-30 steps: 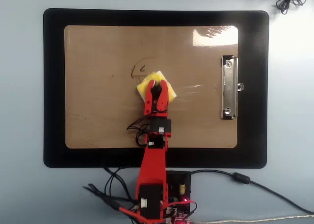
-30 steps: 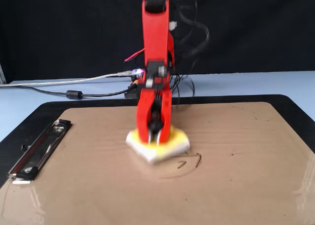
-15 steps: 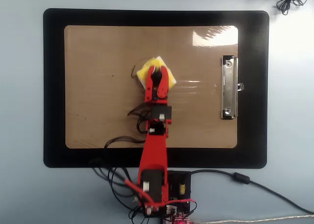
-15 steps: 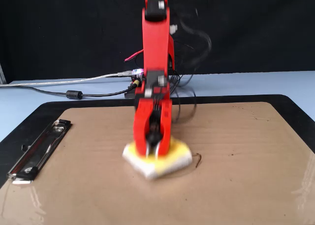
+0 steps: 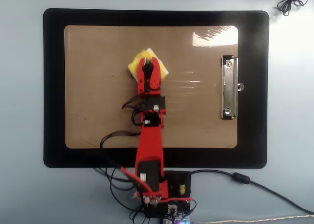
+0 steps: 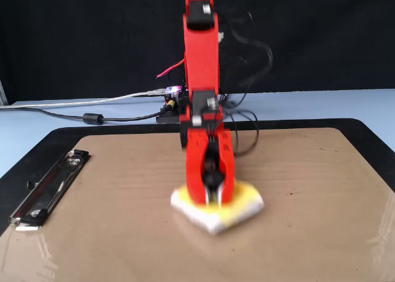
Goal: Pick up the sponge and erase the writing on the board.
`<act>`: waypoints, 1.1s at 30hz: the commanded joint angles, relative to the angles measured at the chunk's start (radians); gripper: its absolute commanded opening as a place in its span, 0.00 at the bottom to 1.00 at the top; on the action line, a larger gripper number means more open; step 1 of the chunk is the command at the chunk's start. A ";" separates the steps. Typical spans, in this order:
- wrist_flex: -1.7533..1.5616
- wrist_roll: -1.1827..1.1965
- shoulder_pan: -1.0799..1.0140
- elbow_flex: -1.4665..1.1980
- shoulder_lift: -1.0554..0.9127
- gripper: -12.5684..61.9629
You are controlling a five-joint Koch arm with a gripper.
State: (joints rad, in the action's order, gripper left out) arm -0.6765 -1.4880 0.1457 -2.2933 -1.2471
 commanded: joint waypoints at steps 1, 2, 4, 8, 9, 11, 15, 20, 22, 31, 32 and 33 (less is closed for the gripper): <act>0.026 -0.032 0.018 -0.192 -0.252 0.06; 0.040 -0.034 0.018 -0.233 -0.314 0.07; 0.048 -0.034 0.018 -0.232 -0.290 0.06; 0.006 -0.032 0.015 0.202 0.137 0.06; -0.006 -0.031 0.012 0.387 0.295 0.06; -0.008 -0.028 0.012 0.508 0.377 0.07; -0.009 -0.031 0.025 0.095 0.051 0.07; -0.003 -0.034 0.046 -0.313 -0.356 0.06; -0.012 -0.034 0.052 -0.236 -0.249 0.06; -0.023 -0.028 0.057 0.150 0.097 0.07; -0.018 -0.029 0.060 0.017 -0.025 0.07; -0.012 -0.032 0.072 -0.146 -0.187 0.07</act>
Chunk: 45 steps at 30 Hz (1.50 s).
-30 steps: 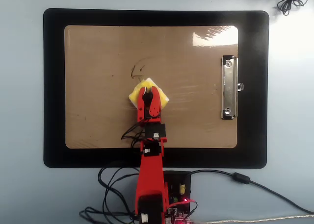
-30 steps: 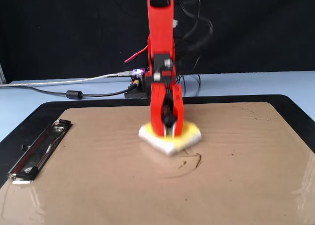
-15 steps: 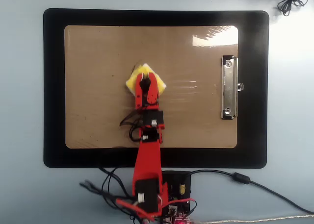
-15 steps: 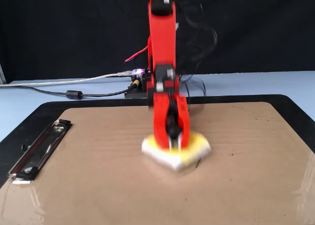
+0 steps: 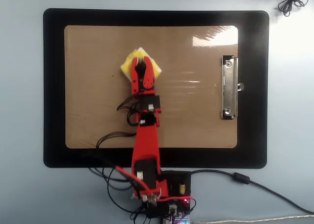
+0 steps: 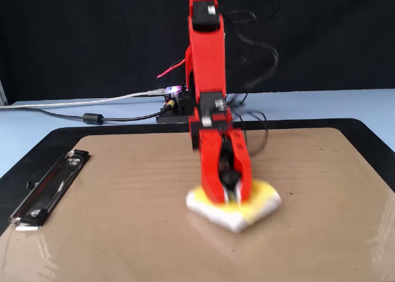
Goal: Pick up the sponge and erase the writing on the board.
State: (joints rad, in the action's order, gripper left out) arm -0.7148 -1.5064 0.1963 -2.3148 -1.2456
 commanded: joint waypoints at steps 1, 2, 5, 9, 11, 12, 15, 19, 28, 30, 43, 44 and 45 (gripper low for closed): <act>0.034 -0.014 0.029 -0.210 -0.282 0.06; 0.048 -0.014 0.032 -0.265 -0.362 0.06; 0.064 -0.014 0.038 -0.272 -0.337 0.06; 0.026 -0.014 0.052 0.164 0.086 0.07; 0.018 -0.012 0.052 0.388 0.273 0.07; 0.018 -0.012 0.054 0.420 0.291 0.07; 0.018 -0.012 0.054 0.118 0.051 0.07; 0.063 -0.014 0.074 -0.250 -0.362 0.07; 0.077 -0.008 0.083 0.549 0.345 0.07; 0.074 -0.006 0.077 0.463 0.302 0.06; 0.078 -0.005 -0.034 0.474 0.288 0.06; 0.078 -0.005 -0.037 0.584 0.373 0.06; 0.081 -0.006 -0.035 0.670 0.439 0.07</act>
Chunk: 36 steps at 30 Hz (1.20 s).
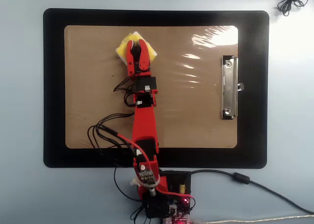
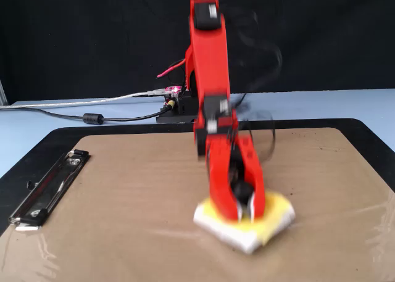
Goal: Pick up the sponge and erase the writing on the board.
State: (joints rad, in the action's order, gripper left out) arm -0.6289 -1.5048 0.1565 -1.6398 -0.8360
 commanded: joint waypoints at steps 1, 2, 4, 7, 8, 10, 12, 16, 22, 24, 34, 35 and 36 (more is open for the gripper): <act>-0.008 -0.005 0.006 -0.032 0.017 0.07; -0.008 -0.005 0.015 -0.130 -0.063 0.06; -0.002 -0.009 0.078 -0.325 -0.238 0.06; 0.002 -0.028 0.288 -0.644 -0.518 0.07; 0.002 -0.052 0.350 -0.727 -0.597 0.07; 0.002 -0.135 0.462 -0.857 -0.719 0.07; 0.005 -0.236 0.580 -0.914 -0.788 0.07; 0.011 -0.293 0.716 -0.910 -0.784 0.06; 0.011 -0.302 0.813 -0.784 -0.635 0.07; 0.011 -0.302 0.824 -0.752 -0.604 0.07; 0.052 -0.301 0.854 -0.736 -0.583 0.07; 0.063 -0.301 0.854 -0.738 -0.586 0.07; 0.067 -0.299 0.854 -0.741 -0.586 0.07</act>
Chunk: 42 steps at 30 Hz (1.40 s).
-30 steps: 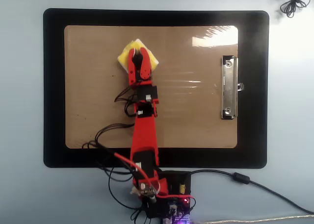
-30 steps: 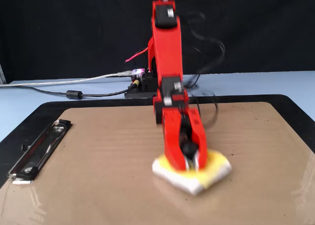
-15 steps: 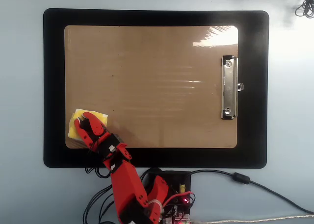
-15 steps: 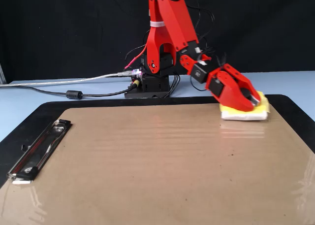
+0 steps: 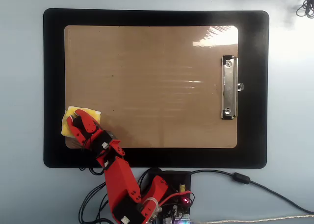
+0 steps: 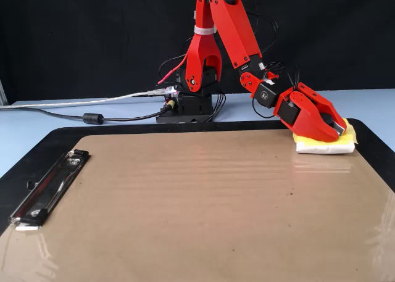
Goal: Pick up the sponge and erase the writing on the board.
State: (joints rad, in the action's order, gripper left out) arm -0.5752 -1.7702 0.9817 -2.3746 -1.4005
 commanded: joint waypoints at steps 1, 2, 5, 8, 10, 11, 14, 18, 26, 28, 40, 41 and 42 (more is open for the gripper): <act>0.015 -0.034 0.031 -0.009 -0.023 0.07; 0.017 -0.034 0.031 -0.012 -0.023 0.07; 0.023 -0.035 0.043 -0.035 -0.037 0.07; 0.061 -0.037 0.067 -0.091 -0.110 0.07; 0.080 -0.037 0.069 -0.117 -0.158 0.08; 0.081 -0.037 0.069 -0.118 -0.166 0.11; 0.075 -0.028 0.074 -0.110 -0.173 0.51; 0.074 -0.018 0.089 -0.044 -0.173 0.61; 0.380 0.003 -0.163 0.130 -0.520 0.60; 0.931 0.190 -0.325 0.201 -0.735 0.57; 2.125 0.566 -1.094 0.005 -0.764 0.61; 2.102 0.565 -1.103 -0.031 -0.764 0.61; 2.105 0.565 -1.106 -0.037 -0.790 0.61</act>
State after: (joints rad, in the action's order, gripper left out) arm 1.5094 -1.1888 -0.1058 -2.4191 -2.1675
